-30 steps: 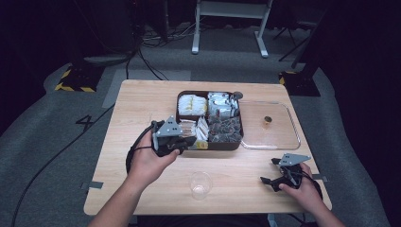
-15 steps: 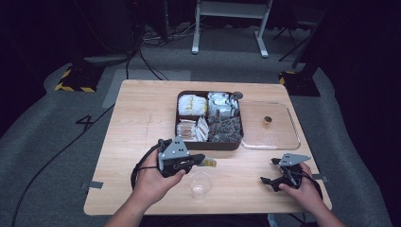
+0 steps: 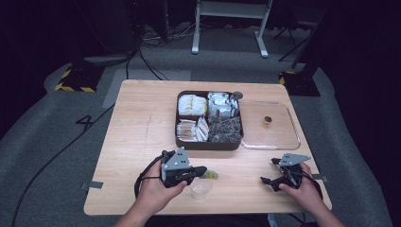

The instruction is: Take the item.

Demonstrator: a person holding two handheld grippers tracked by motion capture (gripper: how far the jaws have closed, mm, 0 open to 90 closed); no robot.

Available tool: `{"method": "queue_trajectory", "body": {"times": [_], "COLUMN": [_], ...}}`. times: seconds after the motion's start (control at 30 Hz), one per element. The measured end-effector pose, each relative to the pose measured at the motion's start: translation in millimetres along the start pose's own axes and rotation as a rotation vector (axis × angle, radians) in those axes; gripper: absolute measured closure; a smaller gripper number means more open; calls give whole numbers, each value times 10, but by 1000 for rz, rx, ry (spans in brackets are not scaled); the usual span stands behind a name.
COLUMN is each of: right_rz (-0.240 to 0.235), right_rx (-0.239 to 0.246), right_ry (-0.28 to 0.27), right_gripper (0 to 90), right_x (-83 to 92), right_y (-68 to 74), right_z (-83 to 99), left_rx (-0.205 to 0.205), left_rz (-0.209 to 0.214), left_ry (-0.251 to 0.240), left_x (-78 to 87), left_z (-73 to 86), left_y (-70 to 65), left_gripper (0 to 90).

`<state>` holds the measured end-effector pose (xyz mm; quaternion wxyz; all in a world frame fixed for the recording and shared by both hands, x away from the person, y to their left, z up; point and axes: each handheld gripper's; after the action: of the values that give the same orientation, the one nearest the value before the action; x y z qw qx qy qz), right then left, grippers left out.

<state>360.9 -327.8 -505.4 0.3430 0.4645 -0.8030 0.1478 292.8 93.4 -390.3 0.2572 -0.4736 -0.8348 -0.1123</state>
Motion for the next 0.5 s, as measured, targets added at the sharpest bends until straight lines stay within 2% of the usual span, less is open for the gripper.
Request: {"method": "queue_trajectory", "body": {"times": [0.33, 0.5], "right_rz": [0, 0], "right_rx": [1, 0], "right_ry": [0, 0], "right_gripper": [49, 49], "right_x": [0, 0], "right_y": [-1, -1], "right_z": [0, 0], "left_rx": [24, 22], "left_rz": [14, 21], "left_ry": [10, 21], "left_x": [-41, -51], "left_z": [109, 141], "left_y": [23, 20], "left_gripper": [900, 900]}}
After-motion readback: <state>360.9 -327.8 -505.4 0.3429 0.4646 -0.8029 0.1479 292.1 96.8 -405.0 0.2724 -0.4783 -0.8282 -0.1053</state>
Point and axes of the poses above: each handheld gripper's, and its own axes: x roughly backward along the jaws, z roughly out of its underside, y roughly to its left, and after that the axes turned 7 degrees about -z, right-handed
